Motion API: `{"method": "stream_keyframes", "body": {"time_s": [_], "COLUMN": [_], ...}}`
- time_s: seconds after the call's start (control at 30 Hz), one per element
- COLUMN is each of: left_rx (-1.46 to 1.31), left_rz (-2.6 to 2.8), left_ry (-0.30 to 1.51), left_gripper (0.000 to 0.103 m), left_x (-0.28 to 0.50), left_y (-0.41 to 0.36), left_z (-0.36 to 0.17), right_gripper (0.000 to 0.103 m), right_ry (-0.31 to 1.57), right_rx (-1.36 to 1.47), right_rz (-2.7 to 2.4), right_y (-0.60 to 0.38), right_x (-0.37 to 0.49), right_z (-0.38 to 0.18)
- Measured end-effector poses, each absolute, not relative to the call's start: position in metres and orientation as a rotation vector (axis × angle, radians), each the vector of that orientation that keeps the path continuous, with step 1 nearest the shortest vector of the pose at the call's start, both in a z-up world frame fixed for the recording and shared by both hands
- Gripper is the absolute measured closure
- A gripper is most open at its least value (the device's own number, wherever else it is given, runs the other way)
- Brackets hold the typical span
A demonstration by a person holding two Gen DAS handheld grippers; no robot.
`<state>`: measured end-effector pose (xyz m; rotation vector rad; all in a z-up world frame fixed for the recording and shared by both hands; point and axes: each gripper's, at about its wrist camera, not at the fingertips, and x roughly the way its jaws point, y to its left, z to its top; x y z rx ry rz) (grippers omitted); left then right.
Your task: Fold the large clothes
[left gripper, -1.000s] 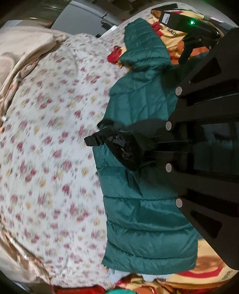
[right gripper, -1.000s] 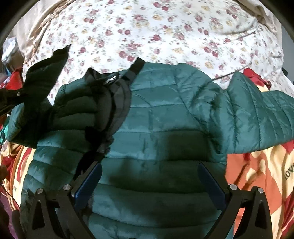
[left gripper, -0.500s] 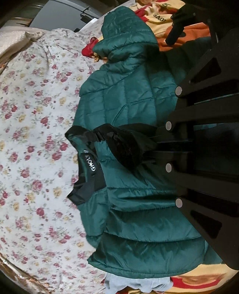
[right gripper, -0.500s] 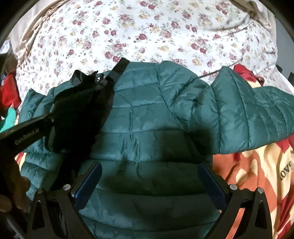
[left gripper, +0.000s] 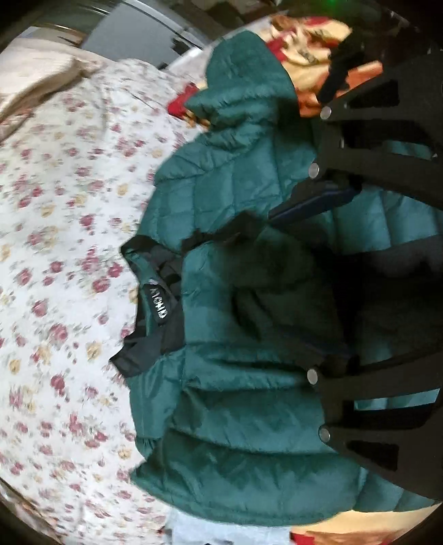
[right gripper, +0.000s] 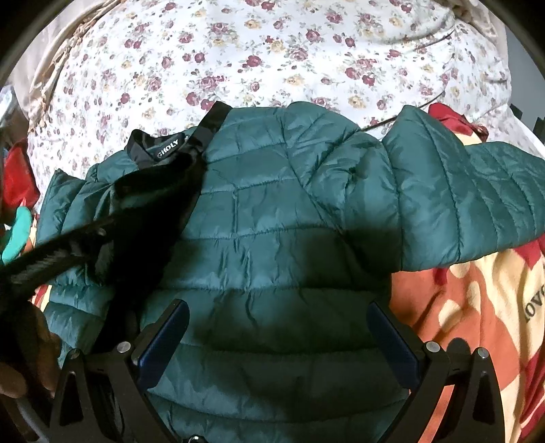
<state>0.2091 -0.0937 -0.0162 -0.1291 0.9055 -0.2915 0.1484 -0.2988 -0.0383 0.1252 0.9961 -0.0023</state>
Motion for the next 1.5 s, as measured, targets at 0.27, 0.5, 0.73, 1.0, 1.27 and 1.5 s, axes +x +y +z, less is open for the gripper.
{"method": "stream_keyframes", "body": {"time_s": [0.27,0.5,0.73,1.0,1.27,1.5], "left_rx": [-0.051,-0.027,-0.117,-0.153,-0.128,-0.063], "left_rz": [-0.22,-0.034,0.103,0.12,0.091,0.114], "left_ry": [0.82,0.755,0.855,0.911,0.926,0.917], "left_gripper": [0.04,0.033,0.033,0.033,0.033,0.026], "left_x": [0.172,0.168,0.202,0.214,0.228,0.231], "left_y": [-0.028,0.044,0.085,0.086,0.06,0.041], "left_z": [0.029,0.032,-0.011,-0.041,-0.052,-0.068], "right_gripper": [0.0,0.0,0.012,0.077,0.083,0.084], "right_ry": [0.975,0.977,1.02,0.945,0.806,0.967], "right_rx": [0.166,0.208,0.223,0.233,0.114,0.109], "right_rz": [0.078,0.178,0.189,0.253,0.098,0.01], "right_y": [-0.285,-0.247,-0.217,-0.216,-0.259,-0.281], "right_x": [0.151,0.188,0.243,0.241,0.22,0.242], "right_z": [-0.023,-0.015,-0.042,-0.033,0.005,-0.063]}}
